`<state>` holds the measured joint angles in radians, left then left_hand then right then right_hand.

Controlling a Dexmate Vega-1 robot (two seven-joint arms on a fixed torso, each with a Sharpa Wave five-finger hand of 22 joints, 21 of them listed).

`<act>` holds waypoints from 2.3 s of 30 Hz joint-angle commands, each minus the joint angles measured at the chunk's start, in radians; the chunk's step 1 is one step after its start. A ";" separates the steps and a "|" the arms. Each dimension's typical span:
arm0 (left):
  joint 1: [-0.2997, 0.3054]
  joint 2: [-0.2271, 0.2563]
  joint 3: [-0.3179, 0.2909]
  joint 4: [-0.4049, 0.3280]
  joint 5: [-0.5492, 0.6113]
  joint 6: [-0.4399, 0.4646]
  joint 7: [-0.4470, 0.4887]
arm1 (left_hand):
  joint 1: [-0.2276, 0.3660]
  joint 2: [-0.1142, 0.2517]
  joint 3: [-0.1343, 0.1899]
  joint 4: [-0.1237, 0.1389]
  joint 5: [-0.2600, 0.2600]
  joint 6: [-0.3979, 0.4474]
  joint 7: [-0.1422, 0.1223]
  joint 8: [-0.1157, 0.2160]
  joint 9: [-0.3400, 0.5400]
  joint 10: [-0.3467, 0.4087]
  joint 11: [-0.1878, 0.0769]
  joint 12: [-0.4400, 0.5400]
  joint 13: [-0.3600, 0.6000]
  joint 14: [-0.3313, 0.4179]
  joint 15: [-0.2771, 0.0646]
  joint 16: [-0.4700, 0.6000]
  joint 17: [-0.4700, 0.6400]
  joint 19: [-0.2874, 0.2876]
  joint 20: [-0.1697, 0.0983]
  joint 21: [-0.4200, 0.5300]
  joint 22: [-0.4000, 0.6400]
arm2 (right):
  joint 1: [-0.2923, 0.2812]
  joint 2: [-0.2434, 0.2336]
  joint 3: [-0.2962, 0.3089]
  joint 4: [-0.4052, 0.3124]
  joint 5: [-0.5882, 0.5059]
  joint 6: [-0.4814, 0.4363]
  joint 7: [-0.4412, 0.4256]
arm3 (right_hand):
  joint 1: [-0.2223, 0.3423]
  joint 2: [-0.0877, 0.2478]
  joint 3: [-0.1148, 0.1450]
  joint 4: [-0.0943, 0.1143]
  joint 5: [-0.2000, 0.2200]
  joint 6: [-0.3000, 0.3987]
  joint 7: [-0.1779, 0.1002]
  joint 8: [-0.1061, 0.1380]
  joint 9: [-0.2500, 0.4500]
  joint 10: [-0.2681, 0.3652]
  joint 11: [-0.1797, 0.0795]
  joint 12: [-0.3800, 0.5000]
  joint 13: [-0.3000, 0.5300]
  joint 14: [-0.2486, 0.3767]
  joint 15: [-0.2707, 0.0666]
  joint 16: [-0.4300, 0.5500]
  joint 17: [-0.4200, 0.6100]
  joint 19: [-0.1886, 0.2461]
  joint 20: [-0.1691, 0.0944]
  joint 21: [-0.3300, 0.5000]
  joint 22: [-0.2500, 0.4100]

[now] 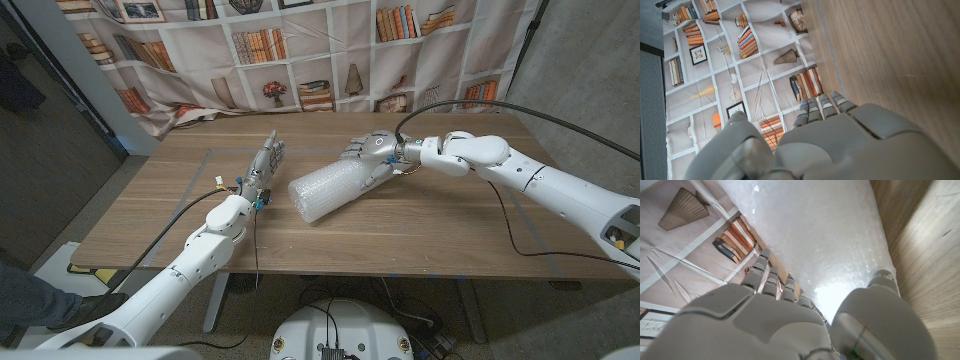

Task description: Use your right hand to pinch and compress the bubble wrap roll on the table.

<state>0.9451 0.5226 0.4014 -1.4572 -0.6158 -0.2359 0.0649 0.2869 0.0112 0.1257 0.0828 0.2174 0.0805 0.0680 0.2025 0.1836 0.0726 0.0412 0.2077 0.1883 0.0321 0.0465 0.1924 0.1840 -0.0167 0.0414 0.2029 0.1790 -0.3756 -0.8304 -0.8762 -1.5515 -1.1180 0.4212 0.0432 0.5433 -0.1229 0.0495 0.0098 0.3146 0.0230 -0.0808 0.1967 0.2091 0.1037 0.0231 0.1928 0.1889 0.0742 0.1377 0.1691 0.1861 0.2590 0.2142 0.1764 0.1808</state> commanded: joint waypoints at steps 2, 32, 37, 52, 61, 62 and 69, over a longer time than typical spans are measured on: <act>0.000 0.002 -0.002 0.002 -0.003 -0.004 -0.006 | 0.002 0.007 -0.006 0.000 -0.003 0.010 0.001 -0.001 0.006 0.010 -0.002 -0.003 0.003 0.003 0.003 -0.003 0.001 -0.006 0.003 -0.002 0.002 | -0.022 -0.018 0.028 -0.058 0.016 -0.028 0.074 | -0.011 0.001 -0.008 0.000 0.008 -0.011 -0.003 0.001 -0.001 -0.010 -0.001 0.008 0.003 -0.013 0.006 0.004 0.000 -0.008 0.001 -0.001 0.002; -0.007 0.008 -0.003 0.002 -0.005 0.002 -0.013 | 0.004 0.008 -0.010 0.000 -0.004 0.009 0.002 -0.001 0.006 0.009 -0.003 -0.004 0.003 0.001 0.004 -0.003 0.001 -0.008 0.004 -0.002 0.002 | -0.080 -0.069 0.110 -0.162 0.038 -0.038 0.125 | -0.022 0.002 -0.020 0.003 0.018 -0.018 0.006 0.004 -0.002 -0.025 0.006 0.011 0.002 0.006 -0.012 0.017 -0.001 0.057 -0.005 0.032 0.002; -0.010 0.005 0.000 0.007 -0.004 0.003 -0.014 | 0.004 0.009 -0.011 0.000 -0.004 0.009 0.002 -0.002 0.006 0.009 -0.003 -0.004 0.003 0.001 0.004 -0.003 0.001 -0.008 0.004 -0.002 0.002 | -0.099 -0.078 0.133 -0.171 0.069 -0.046 0.124 | -0.023 0.002 -0.022 0.003 0.019 -0.012 0.006 0.006 -0.002 -0.020 0.006 0.014 0.002 0.011 -0.014 0.019 -0.002 0.069 -0.006 0.036 0.002; -0.016 0.000 0.004 0.016 -0.002 0.003 -0.018 | 0.004 0.009 -0.013 0.000 -0.004 0.010 0.003 -0.002 0.006 0.009 -0.003 -0.004 0.003 0.001 0.005 -0.004 0.001 -0.009 0.004 -0.002 0.002 | -0.171 -0.104 0.214 -0.191 0.146 -0.106 0.058 | -0.019 0.011 -0.025 0.001 0.025 0.015 0.000 0.016 -0.003 0.004 0.009 0.025 0.002 0.044 -0.022 0.025 -0.003 0.153 -0.018 0.060 0.001; 0.000 0.014 -0.004 -0.010 0.003 0.004 -0.004 | 0.005 0.010 -0.014 0.001 -0.004 0.010 0.000 -0.002 0.006 0.010 -0.002 -0.004 0.003 0.001 0.004 -0.003 0.001 -0.010 0.004 -0.002 0.002 | -0.248 -0.088 0.288 -0.170 0.302 -0.182 -0.028 | -0.026 0.019 -0.028 0.006 0.026 0.027 0.002 0.019 -0.003 0.016 0.015 0.030 0.002 0.049 -0.044 0.024 -0.001 0.164 -0.037 0.058 0.001; 0.006 0.019 -0.007 -0.018 0.003 0.003 -0.001 | 0.005 0.010 -0.014 0.001 -0.004 0.010 0.001 -0.002 0.006 0.010 -0.002 -0.004 0.003 0.001 0.004 -0.003 0.001 -0.010 0.005 -0.002 0.002 | -0.259 -0.085 0.297 -0.168 0.321 -0.192 -0.042 | -0.028 0.020 -0.028 0.006 0.026 0.028 0.002 0.019 -0.003 0.018 0.016 0.030 0.002 0.056 -0.041 0.026 -0.001 0.170 -0.037 0.059 0.001; 0.030 0.044 -0.023 -0.064 0.015 -0.001 0.019 | 0.006 0.011 -0.016 0.001 -0.004 0.008 0.004 -0.003 0.006 0.009 0.001 -0.004 0.003 0.001 0.004 -0.003 0.001 -0.009 0.002 -0.001 0.002 | -0.327 -0.058 0.351 -0.151 0.444 -0.255 -0.144 | -0.027 0.026 -0.028 0.007 0.025 0.052 0.006 0.027 -0.004 0.032 0.019 0.035 0.002 0.070 -0.034 0.028 -0.001 0.184 -0.039 0.060 0.000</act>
<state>0.9469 0.5385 0.3974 -1.4697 -0.6140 -0.2332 0.0591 0.2960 0.0203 0.1133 0.0871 0.2174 0.0804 0.0680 0.2025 0.1836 0.0726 0.0412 0.2077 0.1883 0.0321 0.0465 0.1924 0.1812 -0.0221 0.0468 0.2029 0.1789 -0.6061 -0.9185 -0.6081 -1.7250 -0.8416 0.2492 0.0252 0.5128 -0.1095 0.0192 0.0124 0.3367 0.0648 -0.0748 0.2151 0.2047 0.1239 0.0458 0.2231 0.1887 0.1349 0.1066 0.1925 0.1816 0.4355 0.1784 0.2309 0.1804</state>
